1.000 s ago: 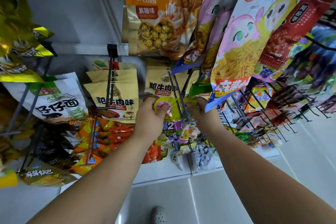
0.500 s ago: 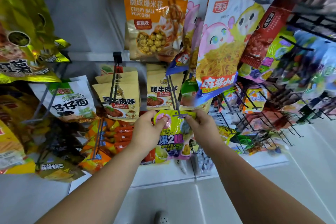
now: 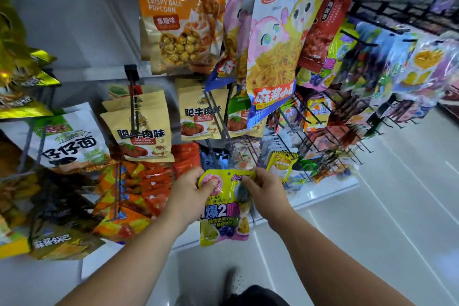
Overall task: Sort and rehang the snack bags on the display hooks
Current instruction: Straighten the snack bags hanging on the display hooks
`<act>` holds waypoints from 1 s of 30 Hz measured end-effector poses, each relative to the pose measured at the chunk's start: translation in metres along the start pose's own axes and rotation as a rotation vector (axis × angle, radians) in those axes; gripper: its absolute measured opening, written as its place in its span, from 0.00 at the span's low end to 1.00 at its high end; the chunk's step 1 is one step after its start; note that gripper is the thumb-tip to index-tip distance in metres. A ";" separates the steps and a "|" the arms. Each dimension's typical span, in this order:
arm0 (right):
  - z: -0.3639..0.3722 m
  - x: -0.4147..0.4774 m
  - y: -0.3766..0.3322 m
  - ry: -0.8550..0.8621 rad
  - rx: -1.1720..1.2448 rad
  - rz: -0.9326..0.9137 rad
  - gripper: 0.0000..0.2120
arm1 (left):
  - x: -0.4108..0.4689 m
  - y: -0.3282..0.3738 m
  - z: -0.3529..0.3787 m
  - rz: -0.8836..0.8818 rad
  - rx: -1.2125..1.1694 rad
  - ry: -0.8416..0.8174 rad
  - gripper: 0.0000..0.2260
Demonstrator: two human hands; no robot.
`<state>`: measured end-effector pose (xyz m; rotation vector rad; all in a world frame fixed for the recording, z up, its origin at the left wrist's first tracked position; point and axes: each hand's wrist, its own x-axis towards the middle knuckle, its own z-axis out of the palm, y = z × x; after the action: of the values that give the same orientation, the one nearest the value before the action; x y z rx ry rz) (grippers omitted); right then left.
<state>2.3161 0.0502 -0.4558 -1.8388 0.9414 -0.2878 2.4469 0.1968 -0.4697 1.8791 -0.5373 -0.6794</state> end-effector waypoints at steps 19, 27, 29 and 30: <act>-0.083 0.037 0.076 -0.251 0.257 0.128 0.15 | -0.006 0.031 0.113 -0.151 -0.127 0.233 0.19; -0.167 0.077 0.084 -0.243 0.226 -0.027 0.27 | 0.008 0.087 0.183 -0.111 -0.239 0.347 0.16; -0.183 0.083 0.080 -0.225 0.187 -0.066 0.26 | 0.009 0.100 0.193 -0.103 -0.258 0.358 0.17; -0.191 0.085 0.075 -0.221 0.177 -0.084 0.26 | 0.009 0.106 0.197 -0.088 -0.267 0.367 0.15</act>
<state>2.2272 -0.1537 -0.4498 -1.7096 0.6661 -0.2077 2.3157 0.0187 -0.4362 1.7260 -0.1216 -0.4232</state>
